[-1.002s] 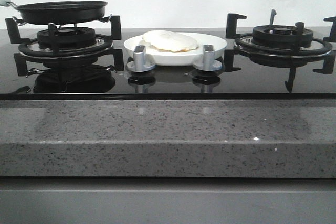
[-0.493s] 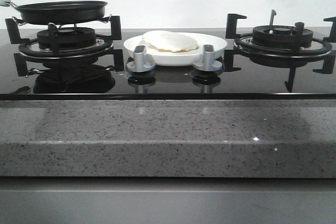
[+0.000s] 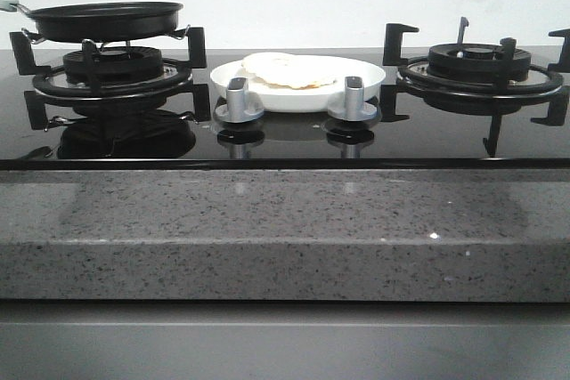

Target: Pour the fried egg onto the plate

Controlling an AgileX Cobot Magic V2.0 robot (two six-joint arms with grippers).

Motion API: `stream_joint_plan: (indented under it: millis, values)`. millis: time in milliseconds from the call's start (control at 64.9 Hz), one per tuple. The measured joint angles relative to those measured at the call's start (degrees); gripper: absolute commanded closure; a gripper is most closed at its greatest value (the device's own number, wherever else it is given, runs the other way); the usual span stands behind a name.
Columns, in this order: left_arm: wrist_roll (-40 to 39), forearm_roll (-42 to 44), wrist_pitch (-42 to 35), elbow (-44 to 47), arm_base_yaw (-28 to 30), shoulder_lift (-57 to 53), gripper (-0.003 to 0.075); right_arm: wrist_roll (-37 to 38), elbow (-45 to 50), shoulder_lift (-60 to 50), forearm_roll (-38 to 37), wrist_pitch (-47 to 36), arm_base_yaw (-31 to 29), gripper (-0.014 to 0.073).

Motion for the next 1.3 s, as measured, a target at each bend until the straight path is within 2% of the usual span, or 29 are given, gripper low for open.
stream_joint_plan:
  millis: [216, 432, 1295]
  values:
    - [0.0, 0.0, 0.0, 0.0, 0.0, 0.0, 0.0739, 0.0, 9.5, -14.2, 0.1, -3.6, 0.0, 0.0662]
    - [0.0, 0.0, 0.0, 0.0, 0.0, 0.0, 0.0739, 0.0, 13.7, -23.2, 0.2, -6.1, 0.0, 0.0662]
    - [0.0, 0.0, 0.0, 0.0, 0.0, 0.0, 0.0739, 0.1, 13.8, -24.3, 0.4, -7.9, 0.0, 0.0662]
